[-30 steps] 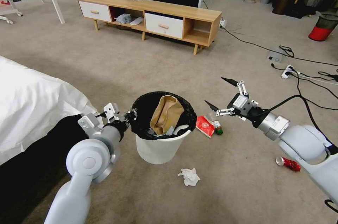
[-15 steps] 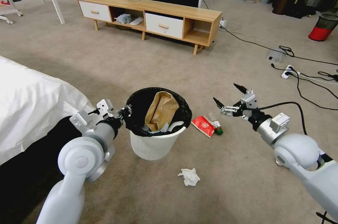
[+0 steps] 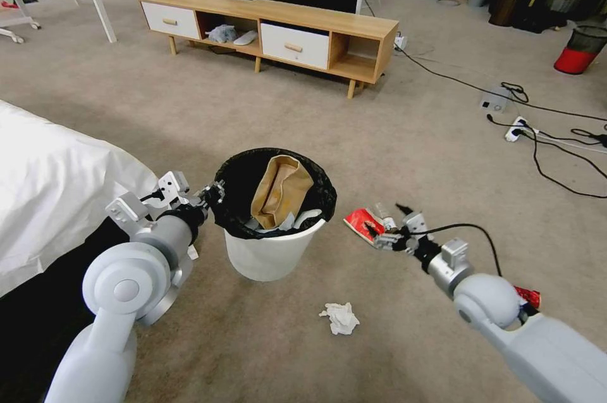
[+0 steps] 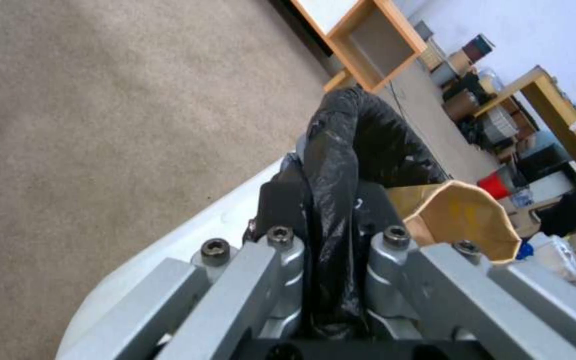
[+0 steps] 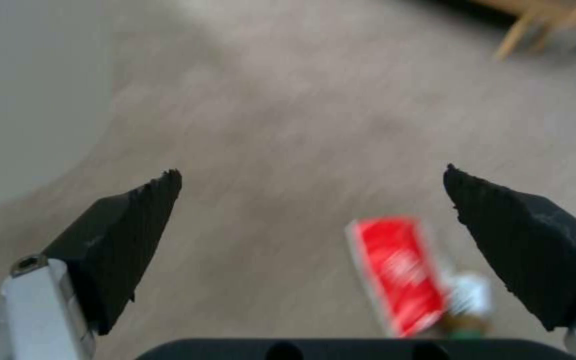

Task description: Pick up the trash bin and place the garbage on the floor into it.

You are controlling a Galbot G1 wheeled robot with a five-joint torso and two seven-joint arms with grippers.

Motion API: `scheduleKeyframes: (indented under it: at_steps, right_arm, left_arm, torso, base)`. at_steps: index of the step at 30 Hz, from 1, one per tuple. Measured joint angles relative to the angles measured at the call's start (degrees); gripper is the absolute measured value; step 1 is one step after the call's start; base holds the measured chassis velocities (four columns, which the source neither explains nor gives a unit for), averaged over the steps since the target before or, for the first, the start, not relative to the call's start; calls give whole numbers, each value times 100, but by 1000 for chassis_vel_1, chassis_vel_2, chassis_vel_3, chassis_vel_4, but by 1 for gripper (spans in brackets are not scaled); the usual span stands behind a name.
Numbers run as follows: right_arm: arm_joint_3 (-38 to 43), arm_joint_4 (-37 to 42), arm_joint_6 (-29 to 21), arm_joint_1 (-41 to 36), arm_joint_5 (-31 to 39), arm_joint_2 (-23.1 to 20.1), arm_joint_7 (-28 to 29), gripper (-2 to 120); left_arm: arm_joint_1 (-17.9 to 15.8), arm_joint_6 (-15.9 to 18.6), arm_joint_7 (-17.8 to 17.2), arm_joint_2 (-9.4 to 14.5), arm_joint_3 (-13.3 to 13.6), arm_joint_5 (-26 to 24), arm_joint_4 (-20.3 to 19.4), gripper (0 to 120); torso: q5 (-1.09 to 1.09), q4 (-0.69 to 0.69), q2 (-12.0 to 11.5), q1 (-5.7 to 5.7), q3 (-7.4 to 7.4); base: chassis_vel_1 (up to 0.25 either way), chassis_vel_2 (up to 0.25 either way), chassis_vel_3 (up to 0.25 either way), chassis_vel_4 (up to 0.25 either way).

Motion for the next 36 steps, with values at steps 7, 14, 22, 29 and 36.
scheduleKeyframes:
  at_steps: [7,14,22,29,36]
  right_arm:
    - [-43,0,-1268,116,388,7,-633,100]
    - [-30,37,-3165,329,375,179,-1081,100]
    - [-391,-397,-3508,604,-275,503,-1799,100]
    - [-740,-907,-3390,792,-639,732,-1963,100]
    - [-920,-1560,-2870,985,-849,955,-2210,100]
  left_arm:
    - [11,6,-1,-17,16,5,-6,7]
    - [44,8,7,-57,44,47,-15,7]
    - [110,8,18,-74,52,105,-58,7]
    - [188,8,42,-66,21,138,-84,7]
    - [237,8,75,-69,27,171,-116,7]
  torso:
    - [0,-1,0,0,0]
    - [-1,0,0,0,0]
    - [0,0,0,0,0]
    - [0,-1,0,0,0]
    - [0,-1,0,0,0]
  base:
    - [0,0,0,0]
    - [0,0,0,0]
    - [0,0,0,0]
    - [0,0,0,0]
    - [0,0,0,0]
